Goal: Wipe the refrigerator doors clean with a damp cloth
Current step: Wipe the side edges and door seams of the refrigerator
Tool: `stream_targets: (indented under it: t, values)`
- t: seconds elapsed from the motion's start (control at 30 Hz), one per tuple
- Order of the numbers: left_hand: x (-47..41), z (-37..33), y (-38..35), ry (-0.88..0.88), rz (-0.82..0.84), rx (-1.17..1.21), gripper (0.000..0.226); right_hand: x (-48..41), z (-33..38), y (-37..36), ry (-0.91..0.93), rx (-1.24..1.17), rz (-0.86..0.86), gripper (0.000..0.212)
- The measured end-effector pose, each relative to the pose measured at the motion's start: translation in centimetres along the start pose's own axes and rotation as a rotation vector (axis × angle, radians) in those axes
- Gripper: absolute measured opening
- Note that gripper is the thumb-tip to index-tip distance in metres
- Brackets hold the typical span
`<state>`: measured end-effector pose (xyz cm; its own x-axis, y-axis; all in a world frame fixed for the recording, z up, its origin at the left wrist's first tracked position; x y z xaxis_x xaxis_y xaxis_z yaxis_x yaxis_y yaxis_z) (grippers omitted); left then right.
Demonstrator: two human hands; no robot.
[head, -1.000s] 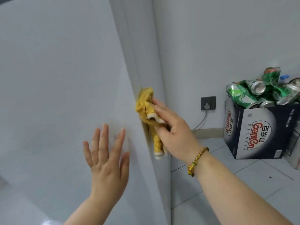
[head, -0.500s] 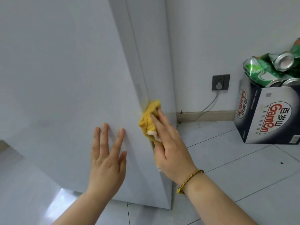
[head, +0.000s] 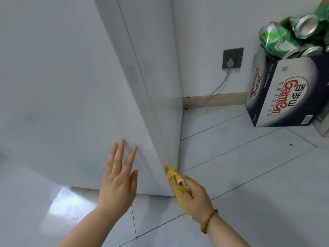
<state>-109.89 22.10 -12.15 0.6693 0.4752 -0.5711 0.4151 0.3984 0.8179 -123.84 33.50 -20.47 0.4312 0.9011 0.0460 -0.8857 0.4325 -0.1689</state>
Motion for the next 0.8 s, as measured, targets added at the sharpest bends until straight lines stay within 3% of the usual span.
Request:
stream_targets:
  t: [0.07, 0.13, 0.27, 0.43, 0.57, 0.7, 0.8]
  values:
    - [-0.1, 0.0, -0.2, 0.023, 0.025, -0.022, 0.062, -0.3, -0.6, 1.2, -0.119, -0.149, -0.173, 0.03]
    - [-0.1, -0.1, -0.5, 0.023, 0.035, -0.041, 0.057, -1.1, -2.1, 2.2, -0.289, -0.108, -0.248, 0.049]
    - [0.4, -0.2, -1.3, 0.005, 0.041, -0.051, 0.059, -2.8, -3.7, 1.3, -0.465, -0.03, -0.198, 0.058]
    - [0.5, -0.2, -2.1, -0.006, 0.088, -0.056, 0.065, -4.1, -5.0, -1.1, -0.579, 0.033, -0.115, 0.049]
    - [0.7, 0.1, -2.4, -0.029, 0.091, -0.084, 0.081, -3.9, -3.3, -1.1, -0.487, -0.085, -0.129, 0.051]
    - [0.6, -0.1, -2.4, -0.037, 0.072, -0.079, 0.083, -3.1, -0.5, -0.8, -0.371, -0.254, -0.118, 0.046]
    - [0.7, 0.3, -2.1, -0.046, 0.051, -0.078, 0.083, -3.3, -0.2, -1.4, -0.389, -0.234, -0.208, 0.043]
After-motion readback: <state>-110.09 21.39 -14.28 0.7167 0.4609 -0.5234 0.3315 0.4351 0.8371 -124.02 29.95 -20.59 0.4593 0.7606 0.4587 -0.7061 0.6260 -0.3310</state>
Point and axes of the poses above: each hand's wrist, its own x-axis away from the middle knuckle, its own y-axis out of the back of the hand, z = x × y, the point moved 2 cm from there along -x, towards the middle knuckle, and after that the axes turned 14 degrees about -x, right-handed, at the moved point
